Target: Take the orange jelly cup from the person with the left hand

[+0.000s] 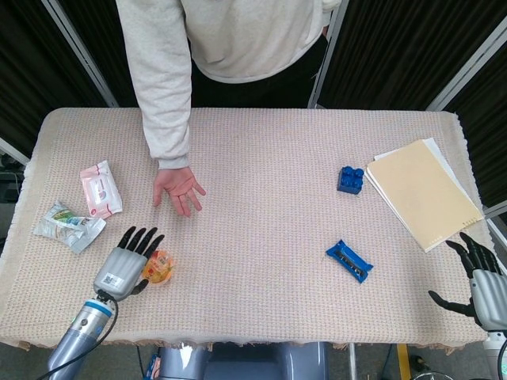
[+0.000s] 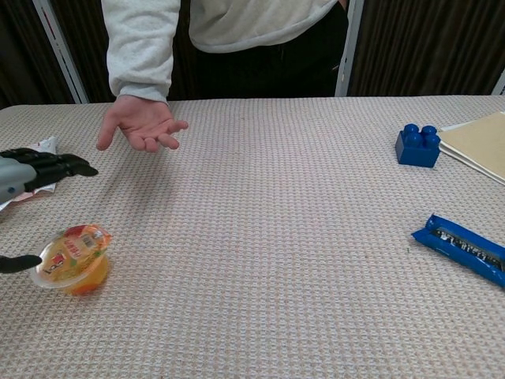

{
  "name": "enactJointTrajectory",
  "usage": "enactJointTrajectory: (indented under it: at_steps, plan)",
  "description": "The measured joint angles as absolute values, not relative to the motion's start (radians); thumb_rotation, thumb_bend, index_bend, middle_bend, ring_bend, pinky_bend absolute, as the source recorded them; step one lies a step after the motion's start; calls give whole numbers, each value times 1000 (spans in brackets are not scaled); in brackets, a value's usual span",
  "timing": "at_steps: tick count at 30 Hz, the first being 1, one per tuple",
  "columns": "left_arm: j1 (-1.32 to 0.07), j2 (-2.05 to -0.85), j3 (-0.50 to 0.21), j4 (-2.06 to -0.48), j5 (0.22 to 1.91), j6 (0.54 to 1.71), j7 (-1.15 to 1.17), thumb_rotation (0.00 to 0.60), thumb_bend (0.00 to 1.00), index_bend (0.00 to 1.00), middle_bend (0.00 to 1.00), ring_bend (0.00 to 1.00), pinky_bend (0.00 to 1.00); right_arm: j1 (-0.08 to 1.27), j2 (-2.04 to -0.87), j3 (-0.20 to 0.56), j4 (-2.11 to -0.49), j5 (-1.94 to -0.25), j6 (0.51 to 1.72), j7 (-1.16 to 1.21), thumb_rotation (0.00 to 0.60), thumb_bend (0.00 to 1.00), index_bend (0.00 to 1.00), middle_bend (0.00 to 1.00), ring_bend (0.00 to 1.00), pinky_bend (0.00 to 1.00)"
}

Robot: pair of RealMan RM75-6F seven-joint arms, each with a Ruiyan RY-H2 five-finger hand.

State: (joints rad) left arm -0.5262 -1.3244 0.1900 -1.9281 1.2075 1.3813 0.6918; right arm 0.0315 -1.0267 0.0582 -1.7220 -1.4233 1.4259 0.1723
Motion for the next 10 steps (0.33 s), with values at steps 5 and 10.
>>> enactJointTrajectory:
  at_steps: [5, 10]
  plan:
    - [-443, -1239, 237, -1934, 1367, 1504, 589, 600, 241, 0, 0, 0, 0, 33, -1031, 57, -1719, -1434, 1429, 161, 600, 75, 142, 0, 0, 0]
    - [-344, -1181, 284, -1867, 1472, 1625, 508, 600, 208, 0, 0, 0, 0, 38, -1037, 56, -1718, -1442, 1427, 149, 600, 75, 139, 0, 0, 0]
